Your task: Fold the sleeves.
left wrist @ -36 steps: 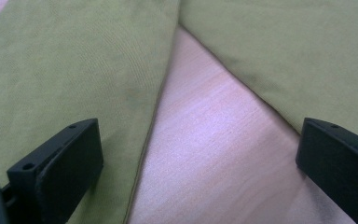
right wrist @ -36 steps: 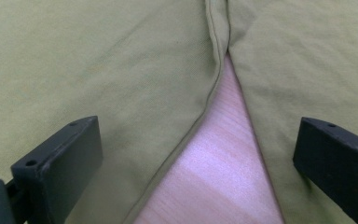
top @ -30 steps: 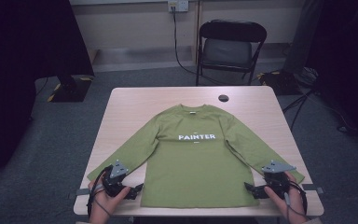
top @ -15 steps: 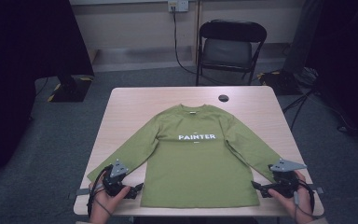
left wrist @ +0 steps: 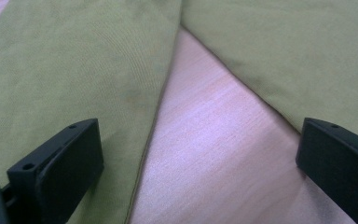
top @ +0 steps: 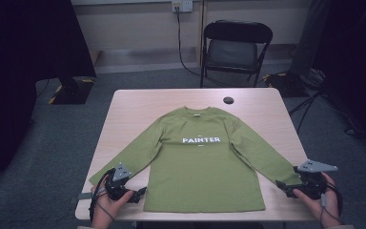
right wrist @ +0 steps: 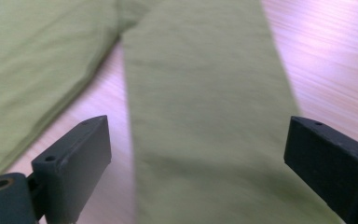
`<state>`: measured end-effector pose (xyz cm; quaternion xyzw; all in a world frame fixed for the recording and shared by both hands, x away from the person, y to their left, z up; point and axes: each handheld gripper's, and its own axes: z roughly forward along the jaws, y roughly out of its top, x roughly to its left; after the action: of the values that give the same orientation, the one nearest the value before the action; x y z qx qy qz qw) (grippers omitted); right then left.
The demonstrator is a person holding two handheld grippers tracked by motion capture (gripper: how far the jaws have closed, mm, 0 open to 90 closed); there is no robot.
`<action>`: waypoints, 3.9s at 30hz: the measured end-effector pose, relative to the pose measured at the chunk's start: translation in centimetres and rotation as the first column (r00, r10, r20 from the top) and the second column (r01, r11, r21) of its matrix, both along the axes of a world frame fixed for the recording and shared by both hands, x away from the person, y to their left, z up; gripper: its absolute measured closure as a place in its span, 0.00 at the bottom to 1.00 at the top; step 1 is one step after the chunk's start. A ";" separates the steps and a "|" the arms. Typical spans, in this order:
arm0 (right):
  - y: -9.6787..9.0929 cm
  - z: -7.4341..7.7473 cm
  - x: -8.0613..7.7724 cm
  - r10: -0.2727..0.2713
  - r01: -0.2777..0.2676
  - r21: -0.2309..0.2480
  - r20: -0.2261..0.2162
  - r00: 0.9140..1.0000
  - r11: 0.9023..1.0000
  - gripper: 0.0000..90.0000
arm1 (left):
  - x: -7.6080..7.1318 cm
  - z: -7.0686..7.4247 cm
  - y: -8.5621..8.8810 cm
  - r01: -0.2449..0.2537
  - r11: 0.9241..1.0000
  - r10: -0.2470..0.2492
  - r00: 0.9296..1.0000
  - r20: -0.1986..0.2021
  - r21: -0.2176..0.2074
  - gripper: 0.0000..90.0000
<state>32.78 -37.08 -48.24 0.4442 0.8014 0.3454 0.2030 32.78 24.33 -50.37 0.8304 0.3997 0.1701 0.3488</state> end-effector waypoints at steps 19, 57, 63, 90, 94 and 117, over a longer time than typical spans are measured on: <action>-4.4 -1.3 -1.2 -0.123 0.123 0.013 -0.036 0.992 0.992 0.25 | 0.0 0.0 0.0 -0.002 1.000 0.002 1.000 -0.001 -0.003 0.00; 4.7 7.5 0.8 0.092 -0.097 0.027 0.144 0.985 0.995 0.94 | 0.1 0.0 0.0 0.001 1.000 -0.001 1.000 0.000 -0.002 0.00; 10.8 9.5 1.5 0.229 -0.231 -0.011 0.185 0.956 0.973 0.94 | 0.1 0.0 0.0 0.002 1.000 -0.002 1.000 0.000 -0.002 0.00; 34.2 4.2 0.3 0.665 -0.660 -0.086 0.050 0.745 0.746 0.79 | 0.1 0.0 0.0 0.003 1.000 -0.003 1.000 0.001 -0.001 0.00; 34.1 3.2 0.4 0.646 -0.646 -0.020 0.022 0.763 0.763 0.37 | 0.1 0.0 0.0 0.003 1.000 -0.003 1.000 0.000 -0.001 0.00; 16.2 0.3 4.1 0.322 -0.322 0.021 -0.002 0.947 0.946 0.02 | 0.1 0.0 0.0 0.003 1.000 -0.003 1.000 0.001 -0.001 0.00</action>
<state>36.83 -20.84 -47.96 0.3104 0.8602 0.3807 0.1370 32.87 24.32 -50.38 0.8308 0.3983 0.1700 0.3497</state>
